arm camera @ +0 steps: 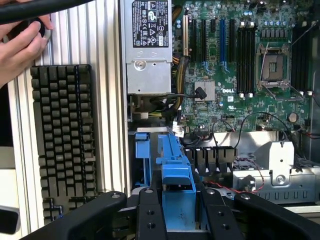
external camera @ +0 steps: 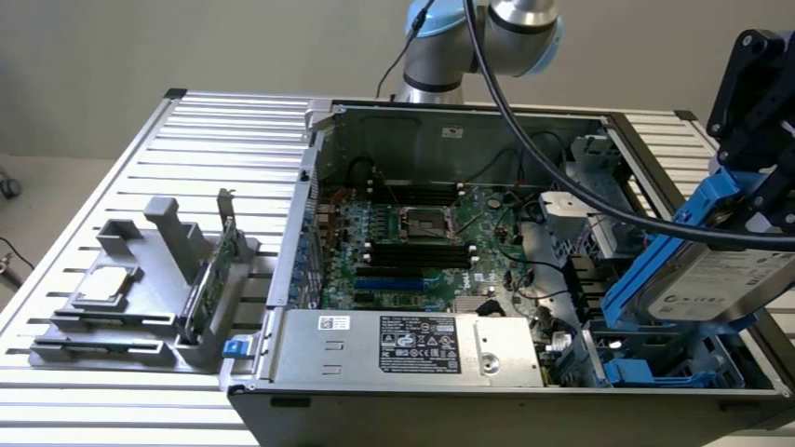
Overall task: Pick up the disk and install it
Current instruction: 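Insert the disk into the insertion slot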
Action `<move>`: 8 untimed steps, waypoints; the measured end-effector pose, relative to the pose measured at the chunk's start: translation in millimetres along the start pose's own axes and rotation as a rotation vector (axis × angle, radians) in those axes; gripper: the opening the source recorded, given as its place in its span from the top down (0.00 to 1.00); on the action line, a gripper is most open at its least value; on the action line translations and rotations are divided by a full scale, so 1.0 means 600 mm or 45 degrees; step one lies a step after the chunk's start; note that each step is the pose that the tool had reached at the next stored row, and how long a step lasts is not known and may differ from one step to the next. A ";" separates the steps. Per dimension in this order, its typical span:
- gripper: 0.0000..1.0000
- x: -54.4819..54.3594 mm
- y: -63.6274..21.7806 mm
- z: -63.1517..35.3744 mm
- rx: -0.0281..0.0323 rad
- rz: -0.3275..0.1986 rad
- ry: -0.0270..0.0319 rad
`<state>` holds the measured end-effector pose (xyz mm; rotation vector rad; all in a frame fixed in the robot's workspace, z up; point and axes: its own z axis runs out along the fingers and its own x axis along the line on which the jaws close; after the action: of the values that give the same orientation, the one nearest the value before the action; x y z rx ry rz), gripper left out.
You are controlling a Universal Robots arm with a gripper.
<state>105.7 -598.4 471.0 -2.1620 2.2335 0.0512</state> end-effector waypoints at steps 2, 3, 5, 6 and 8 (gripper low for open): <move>0.67 0.000 0.000 0.003 0.0000 0.000 0.0000; 0.67 0.000 0.000 0.005 0.0000 0.000 0.0000; 0.67 0.000 0.000 0.008 0.0000 -0.002 0.0000; 0.67 0.000 0.000 0.008 -0.0001 -0.003 0.0001; 0.67 0.000 0.000 0.008 -0.0002 -0.004 0.0007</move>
<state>105.8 -598.4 465.9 -2.1661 2.2302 0.0506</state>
